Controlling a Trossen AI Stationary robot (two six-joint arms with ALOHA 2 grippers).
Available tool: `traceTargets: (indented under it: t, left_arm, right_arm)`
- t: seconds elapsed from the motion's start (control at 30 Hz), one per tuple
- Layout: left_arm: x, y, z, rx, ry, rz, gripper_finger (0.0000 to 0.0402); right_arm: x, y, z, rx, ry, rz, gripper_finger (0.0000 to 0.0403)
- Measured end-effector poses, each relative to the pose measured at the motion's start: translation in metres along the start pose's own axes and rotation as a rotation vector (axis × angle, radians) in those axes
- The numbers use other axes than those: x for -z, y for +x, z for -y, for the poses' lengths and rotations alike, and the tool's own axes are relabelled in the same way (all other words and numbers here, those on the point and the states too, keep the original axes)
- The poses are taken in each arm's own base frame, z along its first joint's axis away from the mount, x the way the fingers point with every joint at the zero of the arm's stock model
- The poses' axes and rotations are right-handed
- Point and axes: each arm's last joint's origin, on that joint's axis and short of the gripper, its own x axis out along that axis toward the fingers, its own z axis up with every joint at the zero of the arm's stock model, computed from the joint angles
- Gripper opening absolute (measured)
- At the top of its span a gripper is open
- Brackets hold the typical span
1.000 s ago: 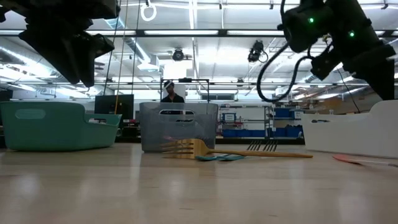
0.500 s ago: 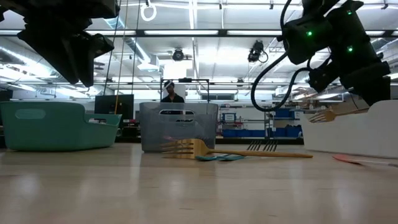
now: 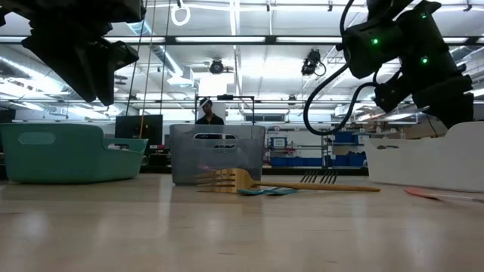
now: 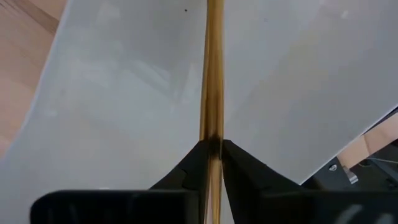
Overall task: Sort silverware by color (type)
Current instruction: Put the gold fork into the white bin, then put the orange fork into the black bin
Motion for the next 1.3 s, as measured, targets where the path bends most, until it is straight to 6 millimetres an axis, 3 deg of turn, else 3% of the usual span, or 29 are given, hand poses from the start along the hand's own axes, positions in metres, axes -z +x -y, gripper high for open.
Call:
traceTargets:
  t: [0.4, 0.7, 0.93, 1.3]
  left_arm:
    - [-0.002, 0.0, 0.0, 0.006, -0.006, 0.024, 0.0141]
    - [-0.005, 0.0, 0.001, 0.013, -0.013, 0.054, 0.0141]
    - [-0.005, 0.0, 0.001, 0.014, -0.066, 0.054, 0.0141]
    - [-0.005, 0.0, 0.001, 0.015, -0.11, 0.051, 0.0141]
  right_arm:
    - [0.004, -0.001, 0.003, 0.03, 0.005, -0.041, 0.0064]
    - [0.001, -0.03, -0.003, 0.036, -0.007, 0.079, 0.0064]
    - [-0.004, -0.052, -0.02, -0.054, -0.075, 0.277, 0.0064]
    - [0.002, -0.06, -0.054, -0.209, -0.342, 0.473, 0.0064]
